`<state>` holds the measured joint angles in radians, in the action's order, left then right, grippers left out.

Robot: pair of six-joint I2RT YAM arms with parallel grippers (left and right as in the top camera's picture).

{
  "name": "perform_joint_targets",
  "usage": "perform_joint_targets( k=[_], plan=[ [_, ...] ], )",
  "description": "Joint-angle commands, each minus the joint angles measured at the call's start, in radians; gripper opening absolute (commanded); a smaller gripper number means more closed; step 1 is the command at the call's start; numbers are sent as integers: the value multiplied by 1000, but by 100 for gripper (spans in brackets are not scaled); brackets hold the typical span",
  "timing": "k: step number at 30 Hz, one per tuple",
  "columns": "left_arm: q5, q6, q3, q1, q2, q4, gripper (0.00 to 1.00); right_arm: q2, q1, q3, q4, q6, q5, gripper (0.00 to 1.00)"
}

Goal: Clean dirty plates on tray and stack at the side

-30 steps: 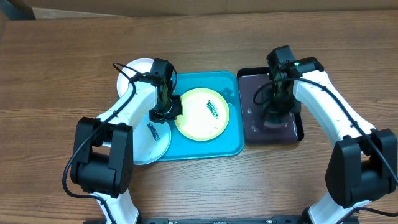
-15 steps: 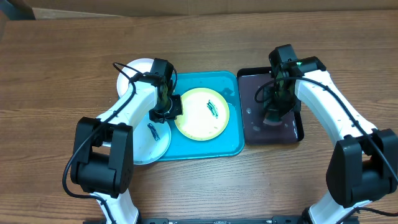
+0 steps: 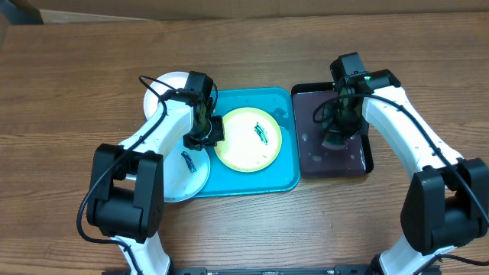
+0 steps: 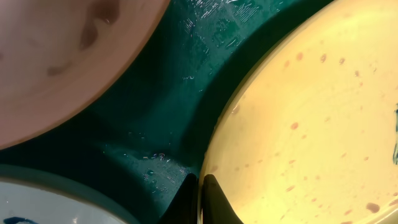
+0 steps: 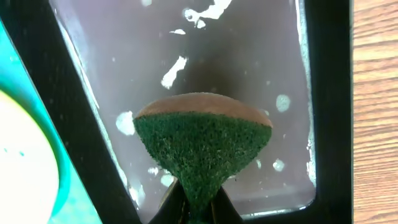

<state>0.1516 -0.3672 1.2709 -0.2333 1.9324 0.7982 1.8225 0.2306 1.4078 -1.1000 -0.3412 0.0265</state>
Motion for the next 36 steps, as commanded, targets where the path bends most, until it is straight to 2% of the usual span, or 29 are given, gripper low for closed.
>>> perform_joint_targets(
  k=[1, 5, 10, 14, 18, 23, 27, 36],
  plan=[
    [-31, 12, -6, 4, 10, -3, 4, -12, 10, 13, 19, -21, 19, 4],
    [-31, 12, -6, 4, 10, -6, 4, -12, 39, 13, 27, 59, 5, 4],
    [-28, 12, -6, 4, 10, -17, 4, -12, 51, 25, 63, 64, -51, 4],
    [-29, 12, -6, 4, 10, -16, 4, -12, 49, 113, 33, 66, -113, 4],
    [-28, 12, -6, 4, 10, -17, 4, -12, 78, 209, 21, 145, -213, 4],
    [-28, 12, -6, 4, 10, -17, 4, -11, 151, 221, 87, 144, -260, 4],
    [-29, 12, -6, 4, 10, -16, 4, -8, 233, 221, 140, 164, -228, 3],
    [-29, 12, -6, 4, 10, -14, 4, 33, 394, 221, 169, 167, 80, 4]
  ],
)
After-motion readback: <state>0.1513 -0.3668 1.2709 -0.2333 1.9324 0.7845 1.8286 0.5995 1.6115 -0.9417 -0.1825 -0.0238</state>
